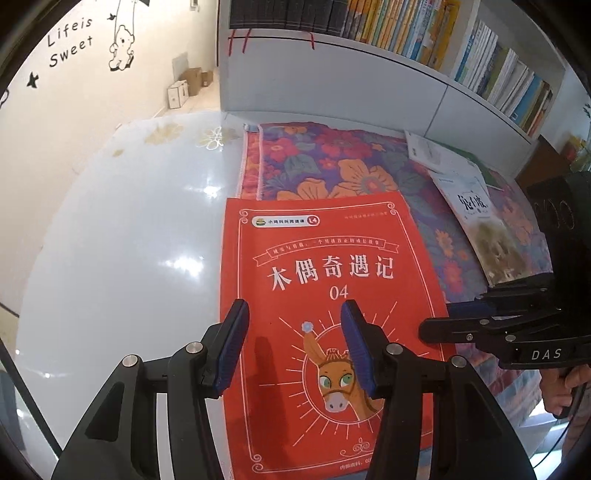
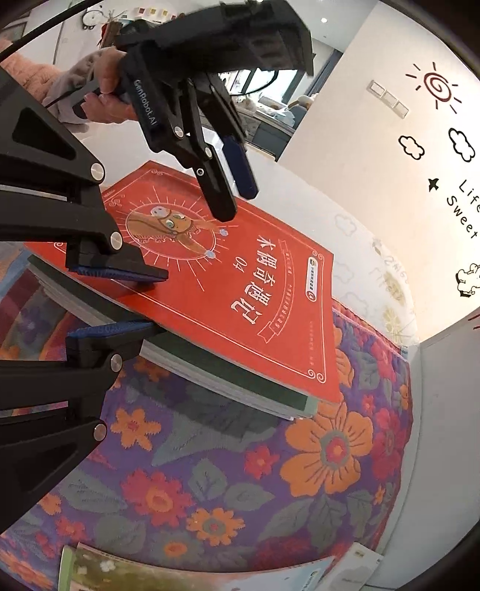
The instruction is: Organize books
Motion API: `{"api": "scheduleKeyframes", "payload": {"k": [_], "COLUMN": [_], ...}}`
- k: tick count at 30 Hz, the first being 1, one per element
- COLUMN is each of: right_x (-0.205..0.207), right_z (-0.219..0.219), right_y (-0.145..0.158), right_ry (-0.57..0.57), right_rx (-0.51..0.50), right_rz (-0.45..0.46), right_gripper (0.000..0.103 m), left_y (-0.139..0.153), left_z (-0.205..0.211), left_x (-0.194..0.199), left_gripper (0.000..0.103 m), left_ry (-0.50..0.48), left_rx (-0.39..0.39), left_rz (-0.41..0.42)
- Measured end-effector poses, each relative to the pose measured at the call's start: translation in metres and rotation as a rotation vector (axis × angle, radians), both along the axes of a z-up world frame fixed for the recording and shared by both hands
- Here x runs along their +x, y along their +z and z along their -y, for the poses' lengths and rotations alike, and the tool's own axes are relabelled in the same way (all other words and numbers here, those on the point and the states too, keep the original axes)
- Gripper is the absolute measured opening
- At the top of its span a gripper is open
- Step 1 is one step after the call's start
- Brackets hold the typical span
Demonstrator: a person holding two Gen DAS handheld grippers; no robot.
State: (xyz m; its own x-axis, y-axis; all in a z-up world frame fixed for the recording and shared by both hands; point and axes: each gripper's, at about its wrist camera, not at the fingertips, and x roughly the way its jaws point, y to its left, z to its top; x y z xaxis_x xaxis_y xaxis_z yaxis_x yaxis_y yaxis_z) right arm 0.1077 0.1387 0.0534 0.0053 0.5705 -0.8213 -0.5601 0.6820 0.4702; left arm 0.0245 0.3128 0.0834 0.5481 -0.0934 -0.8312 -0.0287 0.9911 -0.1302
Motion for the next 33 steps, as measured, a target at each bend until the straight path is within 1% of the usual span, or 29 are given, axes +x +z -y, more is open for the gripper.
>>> {"api": "scheduleKeyframes", "payload": {"k": [2, 8, 12, 13, 16, 17, 19, 22, 26, 30, 33], "right_x": [0.002, -0.001, 0.001, 0.000, 0.000, 0.002, 0.008, 0.016, 0.021, 0.022, 0.026], "right_z": [0.001, 0.002, 0.011, 0.014, 0.024, 0.031, 0.047, 0.070, 0.116, 0.172, 0.213], "right_y": [-0.001, -0.001, 0.000, 0.001, 0.004, 0.002, -0.004, -0.009, -0.005, -0.001, 0.006], "right_ry": [-0.010, -0.020, -0.079, -0.093, -0.131, -0.154, -0.194, -0.244, -0.333, -0.432, -0.475], "right_rx": [0.004, -0.005, 0.001, -0.012, -0.076, -0.084, -0.077, -0.062, 0.015, 0.111, 0.126], "right_rz": [-0.014, -0.008, -0.057, -0.058, -0.016, -0.026, -0.063, -0.069, -0.010, 0.032, 0.112], "right_gripper": [0.019, 0.019, 0.019, 0.020, 0.025, 0.026, 0.027, 0.027, 0.027, 0.027, 0.027], "left_y": [-0.002, -0.011, -0.011, -0.010, -0.005, -0.003, 0.002, 0.008, 0.013, 0.016, 0.010], "left_z": [-0.005, -0.019, -0.023, -0.023, -0.020, -0.016, -0.007, 0.016, 0.056, 0.106, 0.149], "left_x": [0.000, -0.001, -0.002, -0.003, -0.004, -0.005, -0.006, -0.003, 0.008, 0.024, 0.040], "left_gripper": [0.049, 0.049, 0.050, 0.051, 0.052, 0.052, 0.052, 0.052, 0.053, 0.054, 0.054], "left_ry": [0.023, 0.057, 0.091, 0.102, 0.116, 0.117, 0.107, 0.075, 0.016, -0.040, -0.102], "left_rx": [-0.002, -0.029, -0.039, -0.034, -0.031, -0.032, -0.027, -0.005, 0.006, -0.020, -0.042], "left_rz": [-0.013, -0.044, -0.054, -0.056, -0.050, -0.045, -0.033, -0.016, -0.009, 0.000, -0.004]}}
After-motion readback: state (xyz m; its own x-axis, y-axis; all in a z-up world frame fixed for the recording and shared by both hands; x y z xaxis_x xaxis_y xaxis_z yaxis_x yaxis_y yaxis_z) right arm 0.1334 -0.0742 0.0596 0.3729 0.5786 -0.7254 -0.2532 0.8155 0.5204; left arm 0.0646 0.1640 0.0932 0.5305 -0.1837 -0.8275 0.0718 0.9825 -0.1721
